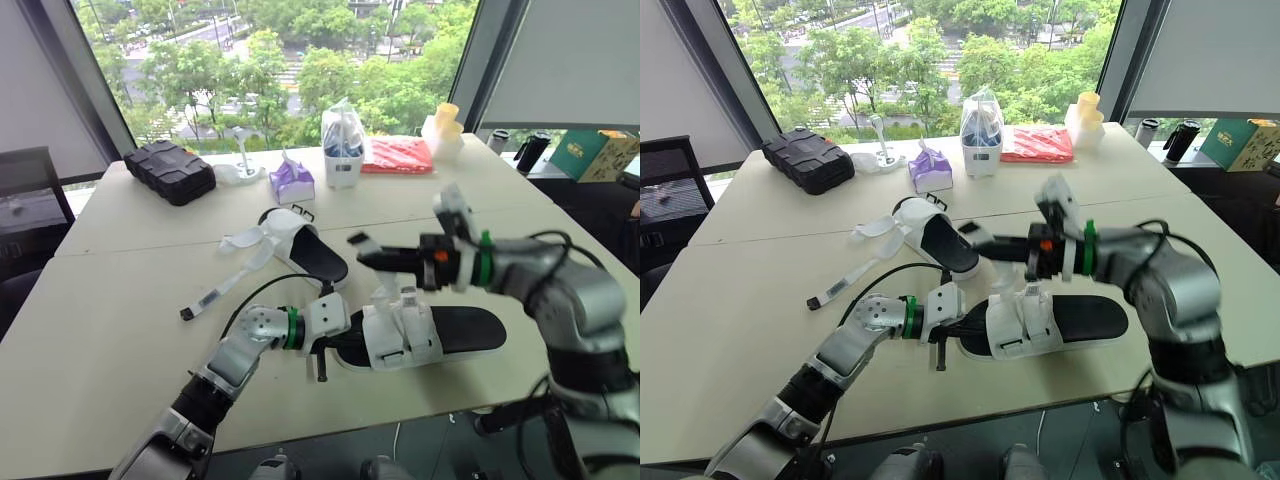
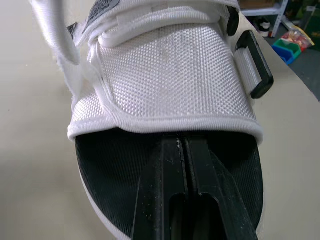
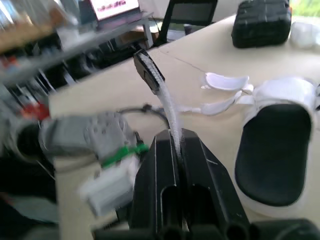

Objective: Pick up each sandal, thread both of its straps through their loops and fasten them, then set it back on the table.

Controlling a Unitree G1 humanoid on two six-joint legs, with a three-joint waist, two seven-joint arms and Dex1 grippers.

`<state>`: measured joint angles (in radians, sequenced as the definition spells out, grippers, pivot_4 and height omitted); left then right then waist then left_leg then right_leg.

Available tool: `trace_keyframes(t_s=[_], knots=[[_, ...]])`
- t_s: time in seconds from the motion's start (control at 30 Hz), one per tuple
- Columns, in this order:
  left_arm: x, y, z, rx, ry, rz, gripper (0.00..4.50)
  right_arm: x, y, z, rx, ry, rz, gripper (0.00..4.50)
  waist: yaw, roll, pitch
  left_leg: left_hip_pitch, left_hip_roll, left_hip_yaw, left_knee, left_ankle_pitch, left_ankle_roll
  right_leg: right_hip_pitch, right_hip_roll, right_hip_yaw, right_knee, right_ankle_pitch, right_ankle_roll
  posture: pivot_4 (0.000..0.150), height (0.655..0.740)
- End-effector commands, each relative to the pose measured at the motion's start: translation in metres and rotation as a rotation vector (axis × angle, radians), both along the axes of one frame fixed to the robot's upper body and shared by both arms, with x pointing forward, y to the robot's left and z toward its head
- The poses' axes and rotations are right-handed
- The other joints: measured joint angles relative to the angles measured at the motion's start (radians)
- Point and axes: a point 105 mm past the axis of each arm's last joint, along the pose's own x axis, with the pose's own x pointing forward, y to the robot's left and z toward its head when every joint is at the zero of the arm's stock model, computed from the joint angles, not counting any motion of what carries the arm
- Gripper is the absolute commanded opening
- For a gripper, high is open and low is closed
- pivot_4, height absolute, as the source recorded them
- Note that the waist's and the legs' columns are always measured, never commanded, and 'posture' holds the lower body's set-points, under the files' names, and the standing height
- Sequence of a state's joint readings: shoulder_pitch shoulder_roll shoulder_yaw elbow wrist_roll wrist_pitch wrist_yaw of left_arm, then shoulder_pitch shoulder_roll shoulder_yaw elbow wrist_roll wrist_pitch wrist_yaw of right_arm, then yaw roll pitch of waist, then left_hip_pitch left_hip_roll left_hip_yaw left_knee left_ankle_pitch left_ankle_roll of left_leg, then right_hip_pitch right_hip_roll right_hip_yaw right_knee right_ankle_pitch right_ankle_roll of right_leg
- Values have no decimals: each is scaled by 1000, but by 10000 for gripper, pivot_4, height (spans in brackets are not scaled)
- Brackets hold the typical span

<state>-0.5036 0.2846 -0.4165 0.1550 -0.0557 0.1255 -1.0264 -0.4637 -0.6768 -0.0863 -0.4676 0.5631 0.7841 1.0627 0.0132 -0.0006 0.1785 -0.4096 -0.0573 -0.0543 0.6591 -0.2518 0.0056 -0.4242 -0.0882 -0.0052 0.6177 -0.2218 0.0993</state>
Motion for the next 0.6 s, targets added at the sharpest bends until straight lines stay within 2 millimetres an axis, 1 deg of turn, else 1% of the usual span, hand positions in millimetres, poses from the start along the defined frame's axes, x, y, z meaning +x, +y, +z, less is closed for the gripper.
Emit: trace_keyframes(t_s=[0.03,0.13,0.3,0.4,0.47,0.53,0.6], knots=[[-2,6,-16,50,41,11,0,-31,3,-4,-120,-170,101,102,-1,0,0,0,0,0,0,0,0,0,0,0,0,0,0,1500,7400],[-2,5,-16,52,43,2,0,-46,-2,-26,-205,-154,146,102,-1,-1,0,1,0,0,2,0,0,2,0,0,-1,-1,0,1500,7400],[-3,6,-17,58,46,-6,0,-53,-6,-45,-250,-97,179,102,0,-1,1,1,0,0,2,0,0,3,0,0,-1,-1,0,1500,7400],[-2,6,-17,60,45,-8,0,-55,-5,-51,-242,-52,184,9420,1,-1,1,1,1,-1,2,0,0,3,0,0,-2,-1,0,1500,7400],[-2,6,-17,61,44,-8,0,-56,-5,-51,-239,-46,187,18161,0,-1,1,1,1,-1,2,0,0,3,0,0,-2,-1,0,1500,7400],[-2,6,-17,60,44,-6,0,-63,-9,-53,-265,6,217,29157,1,-1,1,1,1,-1,2,0,0,4,0,0,-2,-2,-1,1500,7400],[-2,7,-17,59,45,-4,0,-69,-14,-54,-291,37,236,38540,1,-1,1,1,1,-1,2,0,0,4,0,0,-3,-2,-2,1500,7400]])
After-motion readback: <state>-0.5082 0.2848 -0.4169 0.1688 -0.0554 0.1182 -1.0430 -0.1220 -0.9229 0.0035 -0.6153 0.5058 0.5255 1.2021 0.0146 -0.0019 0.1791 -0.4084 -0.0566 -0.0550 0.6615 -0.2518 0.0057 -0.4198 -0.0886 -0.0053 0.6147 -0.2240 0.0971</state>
